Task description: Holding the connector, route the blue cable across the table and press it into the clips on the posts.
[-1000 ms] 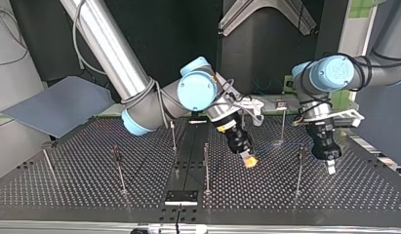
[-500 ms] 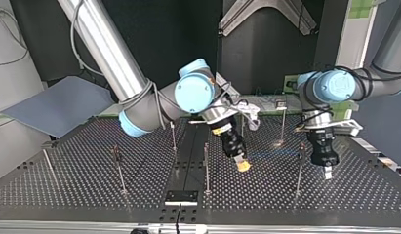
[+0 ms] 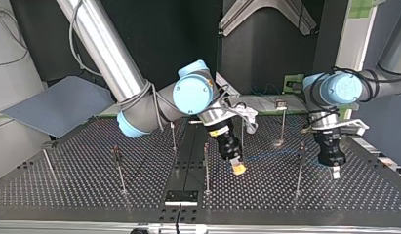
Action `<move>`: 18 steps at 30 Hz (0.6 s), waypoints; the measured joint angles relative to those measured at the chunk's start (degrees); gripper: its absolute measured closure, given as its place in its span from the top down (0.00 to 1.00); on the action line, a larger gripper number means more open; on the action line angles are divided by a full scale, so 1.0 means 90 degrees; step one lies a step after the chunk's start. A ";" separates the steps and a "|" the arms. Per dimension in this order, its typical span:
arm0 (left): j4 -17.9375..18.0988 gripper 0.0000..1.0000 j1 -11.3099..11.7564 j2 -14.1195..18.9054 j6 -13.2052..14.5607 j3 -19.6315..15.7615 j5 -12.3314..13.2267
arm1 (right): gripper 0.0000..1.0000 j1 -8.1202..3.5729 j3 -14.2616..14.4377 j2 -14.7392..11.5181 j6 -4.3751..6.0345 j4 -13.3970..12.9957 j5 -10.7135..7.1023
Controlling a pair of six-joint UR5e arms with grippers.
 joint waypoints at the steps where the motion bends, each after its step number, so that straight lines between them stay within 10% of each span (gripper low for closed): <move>1: -0.0011 0.16 0.0008 0.0000 -0.0008 0.0000 0.0000 | 0.00 0.0000 0.0000 0.0001 0.0001 0.0000 0.0002; 3: -0.0058 0.24 0.0018 0.0001 -0.0033 -0.0001 -0.0001 | 0.00 0.0000 -0.0001 0.0003 0.0001 0.0000 0.0010; 5: -0.0140 0.62 0.0024 0.0000 -0.0092 -0.0002 -0.0007 | 0.00 0.0000 -0.0002 0.0006 0.0002 0.0000 0.0019; 8: -0.0287 0.84 0.0020 0.0001 -0.0200 -0.0008 -0.0053 | 0.00 0.0000 -0.0002 0.0015 0.0002 0.0000 0.0044; 18: -0.0747 1.00 -0.0060 0.0237 -0.0544 -0.0389 -0.0526 | 0.00 0.0049 -0.0003 0.0032 -0.0023 0.0005 0.0132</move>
